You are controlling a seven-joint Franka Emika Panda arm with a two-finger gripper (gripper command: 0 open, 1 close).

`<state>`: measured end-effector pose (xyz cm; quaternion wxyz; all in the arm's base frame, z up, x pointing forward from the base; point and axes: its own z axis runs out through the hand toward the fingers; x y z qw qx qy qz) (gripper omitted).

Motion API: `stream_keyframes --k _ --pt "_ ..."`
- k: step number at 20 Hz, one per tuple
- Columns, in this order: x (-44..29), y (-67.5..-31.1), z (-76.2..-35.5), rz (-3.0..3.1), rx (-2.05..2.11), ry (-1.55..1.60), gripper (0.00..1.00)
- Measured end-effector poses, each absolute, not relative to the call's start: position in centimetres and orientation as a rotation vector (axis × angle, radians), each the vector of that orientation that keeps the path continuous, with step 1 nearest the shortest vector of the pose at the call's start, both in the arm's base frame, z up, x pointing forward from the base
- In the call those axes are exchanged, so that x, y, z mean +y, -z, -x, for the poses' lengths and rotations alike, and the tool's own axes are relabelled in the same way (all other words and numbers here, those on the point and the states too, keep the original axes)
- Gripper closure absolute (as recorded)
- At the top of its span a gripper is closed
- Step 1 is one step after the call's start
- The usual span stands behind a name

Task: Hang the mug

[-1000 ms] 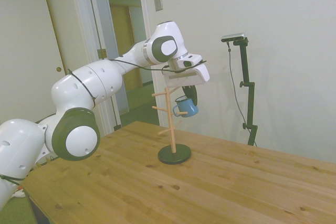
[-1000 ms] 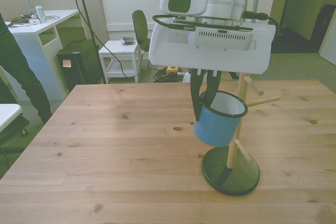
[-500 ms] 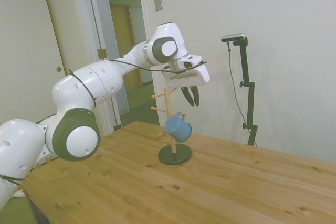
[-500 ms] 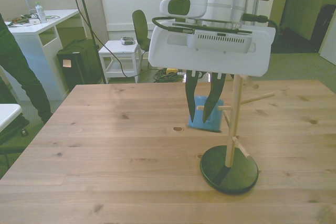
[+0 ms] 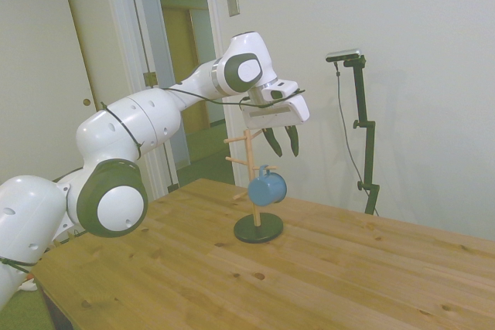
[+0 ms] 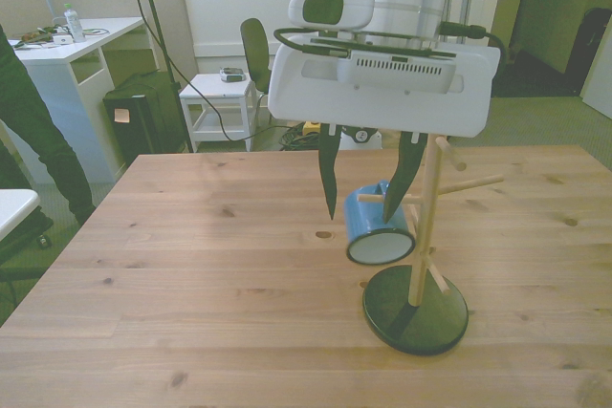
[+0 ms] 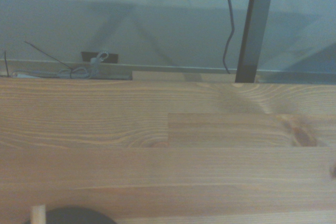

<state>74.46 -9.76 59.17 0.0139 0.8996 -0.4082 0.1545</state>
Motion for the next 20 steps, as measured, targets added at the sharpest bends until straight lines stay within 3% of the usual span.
stream_keyframes --k 9,14,20 --pt "-19.1 -64.9 -68.8 -2.787 -1.471 -0.424 0.00" --pt "-20.8 -65.7 -66.5 -2.871 -1.483 -0.292 0.00" --pt "-21.2 -64.2 -66.9 -2.900 -1.479 -0.232 0.00"
